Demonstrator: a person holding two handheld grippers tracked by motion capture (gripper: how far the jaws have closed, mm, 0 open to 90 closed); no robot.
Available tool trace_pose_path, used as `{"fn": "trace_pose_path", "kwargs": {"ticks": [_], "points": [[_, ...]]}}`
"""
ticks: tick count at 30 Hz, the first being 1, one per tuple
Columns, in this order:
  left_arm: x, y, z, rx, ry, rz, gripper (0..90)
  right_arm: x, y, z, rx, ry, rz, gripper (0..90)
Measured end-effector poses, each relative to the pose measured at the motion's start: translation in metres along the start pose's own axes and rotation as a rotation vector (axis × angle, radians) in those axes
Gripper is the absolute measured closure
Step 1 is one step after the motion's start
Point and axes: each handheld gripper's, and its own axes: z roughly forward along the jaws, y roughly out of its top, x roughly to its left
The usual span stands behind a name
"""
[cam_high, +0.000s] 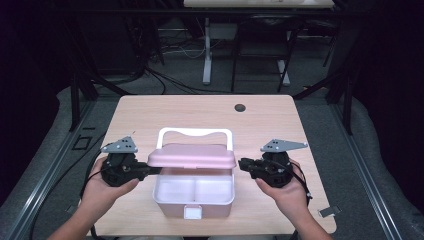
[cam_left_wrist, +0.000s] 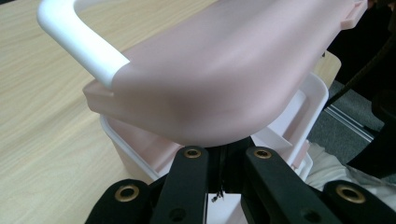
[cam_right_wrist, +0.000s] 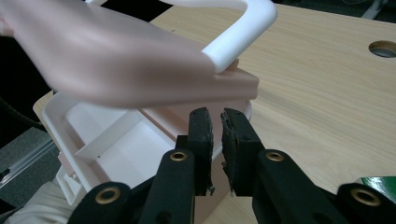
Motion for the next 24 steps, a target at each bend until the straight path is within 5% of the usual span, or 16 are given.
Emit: {"fn": "trace_pose_path", "kwargs": {"ticks": [10, 11, 12, 16, 24], "points": [[0.009, 0.020, -0.002, -0.025, 0.024, -0.014, 89.4, 0.007, -0.013, 0.008, 0.011, 0.033, -0.011, 84.9], [0.010, 0.022, -0.002, -0.027, 0.029, -0.013, 89.5, 0.010, -0.015, 0.010, 0.021, 0.004, -0.020, 85.0], [0.010, 0.024, -0.002, -0.027, 0.033, -0.014, 89.4, 0.010, -0.017, 0.012, 0.017, 0.049, -0.023, 85.0], [0.013, 0.030, -0.001, -0.030, 0.048, -0.017, 89.4, 0.016, -0.024, 0.019, 0.039, 0.022, -0.039, 85.2], [0.020, 0.041, 0.001, -0.036, 0.067, -0.025, 89.4, 0.022, -0.033, 0.031, 0.057, 0.045, -0.054, 86.3]]}}
